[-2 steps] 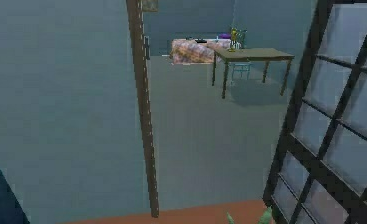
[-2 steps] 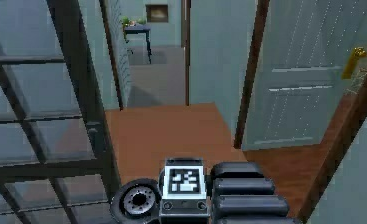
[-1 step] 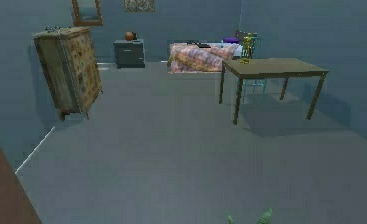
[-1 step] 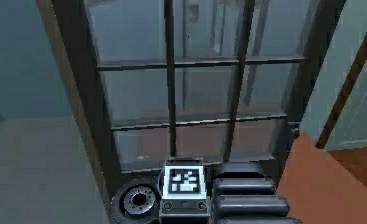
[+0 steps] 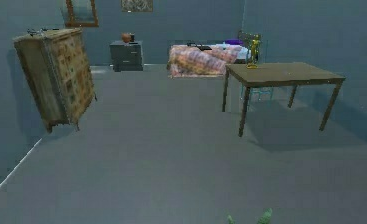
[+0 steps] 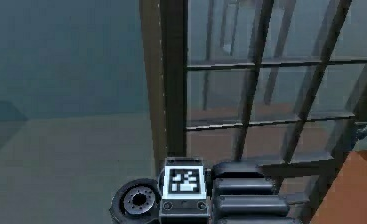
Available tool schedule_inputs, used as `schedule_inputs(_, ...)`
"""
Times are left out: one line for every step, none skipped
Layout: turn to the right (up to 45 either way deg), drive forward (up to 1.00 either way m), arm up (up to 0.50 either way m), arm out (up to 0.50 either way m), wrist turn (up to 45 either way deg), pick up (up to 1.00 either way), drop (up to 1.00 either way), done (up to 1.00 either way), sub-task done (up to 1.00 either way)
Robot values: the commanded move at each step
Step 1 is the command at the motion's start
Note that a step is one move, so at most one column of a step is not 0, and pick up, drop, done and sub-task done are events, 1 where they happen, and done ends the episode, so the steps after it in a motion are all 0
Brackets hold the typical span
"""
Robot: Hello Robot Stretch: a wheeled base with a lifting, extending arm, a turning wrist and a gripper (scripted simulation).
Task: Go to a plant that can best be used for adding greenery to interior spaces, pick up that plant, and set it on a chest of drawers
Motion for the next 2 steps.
schedule_inputs(-6.0, 0.0, 0.0, 0.0, 0.0, 0.0, 0.0, 0.0, 0.0)
schedule_inputs(0.0, 1.0, 0.0, 0.0, 0.0, 0.0, 0.0, 0.0, 0.0)
